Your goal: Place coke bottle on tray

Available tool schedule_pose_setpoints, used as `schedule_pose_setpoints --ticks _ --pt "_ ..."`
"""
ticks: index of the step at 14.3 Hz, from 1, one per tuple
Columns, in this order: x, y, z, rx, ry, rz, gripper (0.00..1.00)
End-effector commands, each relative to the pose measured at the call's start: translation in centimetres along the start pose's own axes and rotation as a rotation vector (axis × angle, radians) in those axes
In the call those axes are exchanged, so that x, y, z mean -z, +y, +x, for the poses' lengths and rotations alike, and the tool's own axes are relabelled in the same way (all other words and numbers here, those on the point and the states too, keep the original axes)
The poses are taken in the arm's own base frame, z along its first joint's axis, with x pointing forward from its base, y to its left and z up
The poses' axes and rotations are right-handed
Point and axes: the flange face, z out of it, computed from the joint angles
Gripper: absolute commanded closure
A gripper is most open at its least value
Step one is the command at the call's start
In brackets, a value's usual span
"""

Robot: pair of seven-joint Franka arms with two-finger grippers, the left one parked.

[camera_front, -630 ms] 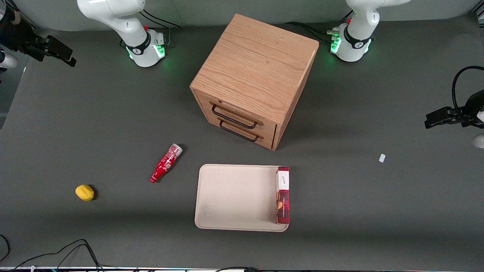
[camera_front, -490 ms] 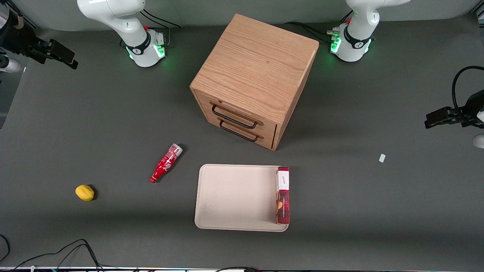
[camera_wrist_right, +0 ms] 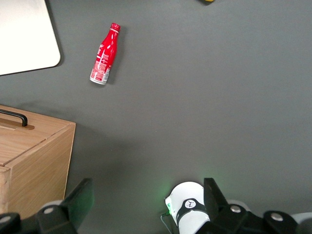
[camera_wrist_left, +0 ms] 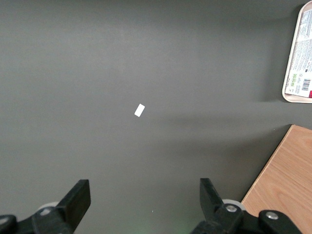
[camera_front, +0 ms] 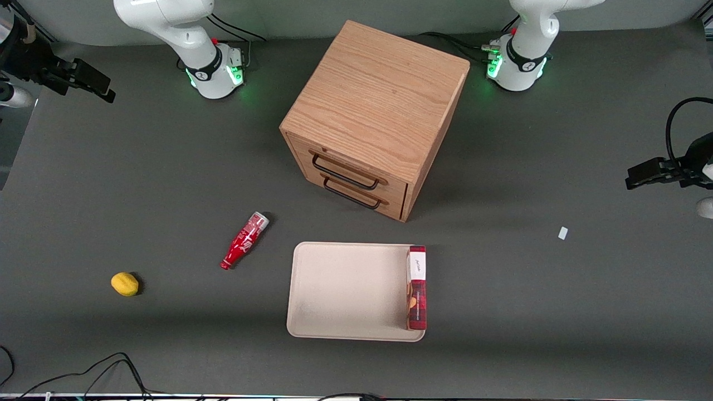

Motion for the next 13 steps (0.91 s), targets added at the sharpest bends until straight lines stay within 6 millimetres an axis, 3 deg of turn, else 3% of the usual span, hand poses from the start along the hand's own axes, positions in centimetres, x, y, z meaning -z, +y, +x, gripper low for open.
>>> schedule_pose_setpoints --ticks 1,3,6,7,10,13 --pt "-0.1 -2.1 1.8 0.026 -0.01 0.017 0.0" --pt "-1.8 -5.4 4.7 -0.005 -0.04 0.055 0.0" --pt "-7.9 -9.2 9.5 -0.18 -0.089 0.064 0.0" --pt "-11.2 -11.0 11.0 -0.221 -0.13 0.035 0.0" --pt "-22.1 -13.4 15.5 -0.407 -0.166 -0.002 0.0" --pt "-31.5 -14.4 16.7 -0.482 -0.101 0.003 0.0"
